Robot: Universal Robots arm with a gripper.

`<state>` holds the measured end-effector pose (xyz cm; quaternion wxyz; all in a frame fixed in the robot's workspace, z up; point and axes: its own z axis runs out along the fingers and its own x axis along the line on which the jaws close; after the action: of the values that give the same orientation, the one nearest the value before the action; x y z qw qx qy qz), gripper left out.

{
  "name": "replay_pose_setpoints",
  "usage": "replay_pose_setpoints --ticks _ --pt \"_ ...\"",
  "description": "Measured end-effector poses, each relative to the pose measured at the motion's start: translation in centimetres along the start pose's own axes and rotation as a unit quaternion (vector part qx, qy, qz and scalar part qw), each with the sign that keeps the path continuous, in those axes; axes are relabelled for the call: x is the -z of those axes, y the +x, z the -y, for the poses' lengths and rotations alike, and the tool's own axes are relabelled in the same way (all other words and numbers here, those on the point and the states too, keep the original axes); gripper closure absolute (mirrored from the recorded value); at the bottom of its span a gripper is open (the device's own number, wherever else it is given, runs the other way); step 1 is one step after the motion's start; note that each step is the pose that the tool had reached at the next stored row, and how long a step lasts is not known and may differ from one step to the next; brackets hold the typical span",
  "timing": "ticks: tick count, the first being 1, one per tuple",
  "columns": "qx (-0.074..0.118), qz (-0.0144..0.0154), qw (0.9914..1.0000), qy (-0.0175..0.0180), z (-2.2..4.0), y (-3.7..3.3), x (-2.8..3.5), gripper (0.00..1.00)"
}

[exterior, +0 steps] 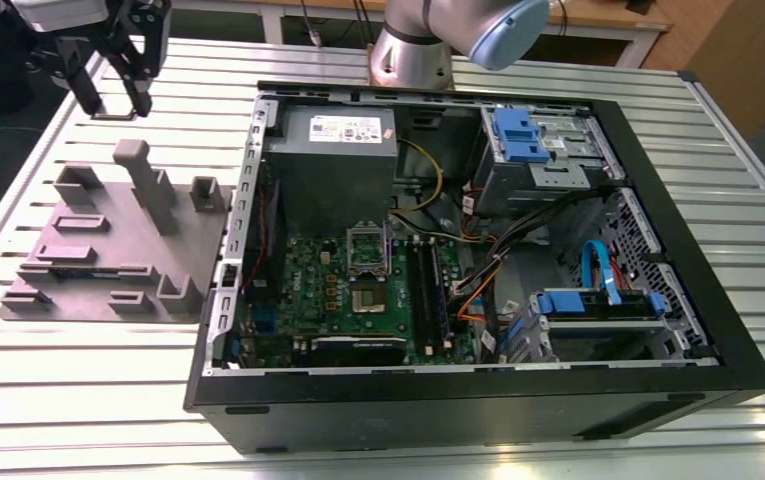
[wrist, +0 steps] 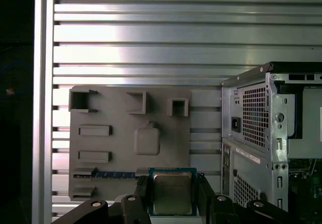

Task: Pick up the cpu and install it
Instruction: 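Pick up the cpu and move it towards the insertion slot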

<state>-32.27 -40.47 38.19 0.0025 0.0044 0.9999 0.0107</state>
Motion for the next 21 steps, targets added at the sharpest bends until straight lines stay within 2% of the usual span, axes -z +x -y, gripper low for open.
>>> replay_pose_setpoints --ticks 21 --pt "0.0 0.0 1.0 0.0 0.0 -0.5 0.0 0.53"
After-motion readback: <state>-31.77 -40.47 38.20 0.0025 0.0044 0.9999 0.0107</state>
